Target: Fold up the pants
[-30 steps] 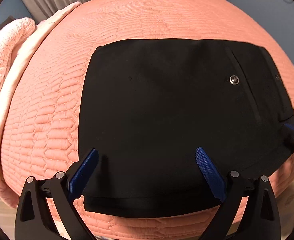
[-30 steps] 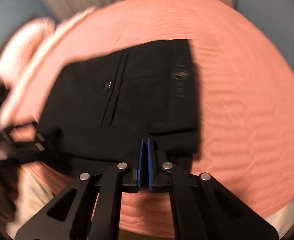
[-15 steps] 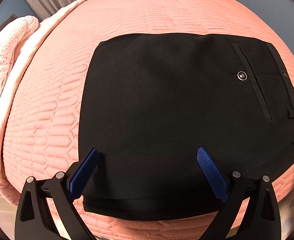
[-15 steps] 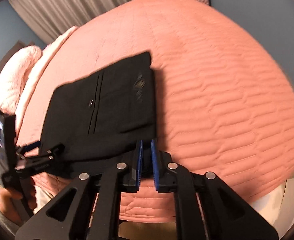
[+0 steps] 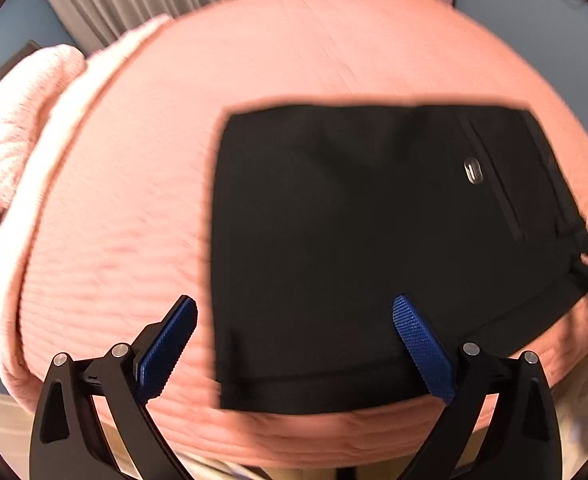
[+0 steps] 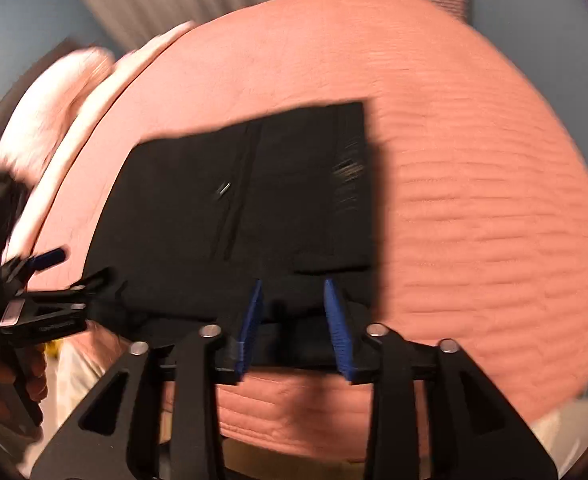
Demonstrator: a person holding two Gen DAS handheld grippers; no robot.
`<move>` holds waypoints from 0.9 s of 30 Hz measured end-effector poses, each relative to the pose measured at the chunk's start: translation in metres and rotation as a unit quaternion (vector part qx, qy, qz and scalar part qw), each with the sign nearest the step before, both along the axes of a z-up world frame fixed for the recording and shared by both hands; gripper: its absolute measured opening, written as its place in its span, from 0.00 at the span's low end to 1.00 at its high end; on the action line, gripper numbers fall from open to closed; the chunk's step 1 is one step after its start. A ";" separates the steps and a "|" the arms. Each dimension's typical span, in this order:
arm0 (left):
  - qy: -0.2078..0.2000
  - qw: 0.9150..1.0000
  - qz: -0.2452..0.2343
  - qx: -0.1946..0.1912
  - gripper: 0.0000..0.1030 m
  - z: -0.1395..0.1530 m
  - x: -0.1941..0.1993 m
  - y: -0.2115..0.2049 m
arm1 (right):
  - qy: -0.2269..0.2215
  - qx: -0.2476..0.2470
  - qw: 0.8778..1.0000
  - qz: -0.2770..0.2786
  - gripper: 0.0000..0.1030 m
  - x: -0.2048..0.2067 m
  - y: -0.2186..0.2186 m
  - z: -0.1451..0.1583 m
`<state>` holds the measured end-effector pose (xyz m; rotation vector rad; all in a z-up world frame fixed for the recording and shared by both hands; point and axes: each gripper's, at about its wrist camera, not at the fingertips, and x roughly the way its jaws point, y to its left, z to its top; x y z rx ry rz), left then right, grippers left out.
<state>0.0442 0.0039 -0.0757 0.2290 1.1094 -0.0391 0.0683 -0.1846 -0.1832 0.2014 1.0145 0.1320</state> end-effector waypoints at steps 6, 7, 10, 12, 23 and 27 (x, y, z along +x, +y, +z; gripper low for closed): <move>0.116 0.981 0.043 -0.149 0.95 -0.042 0.049 0.076 | 0.026 0.086 0.996 -0.012 0.96 0.049 -0.050 -0.027; 0.132 0.973 0.056 -0.180 0.95 -0.049 0.051 0.085 | 0.033 0.099 0.994 -0.008 0.96 0.053 -0.052 -0.034; 0.138 0.957 0.075 -0.244 0.95 -0.060 0.054 0.103 | 0.063 0.158 0.985 0.008 0.96 0.061 -0.056 -0.054; 0.135 0.954 0.073 -0.256 0.95 -0.061 0.055 0.105 | 0.079 0.197 0.977 0.002 0.96 0.062 -0.057 -0.070; 0.160 0.958 -0.004 -0.237 0.94 -0.070 0.071 0.065 | 0.055 0.232 0.971 0.014 0.94 0.053 -0.041 -0.076; 0.146 0.959 0.012 -0.242 0.69 -0.066 0.072 0.075 | 0.063 0.160 0.985 0.003 0.51 0.051 -0.032 -0.071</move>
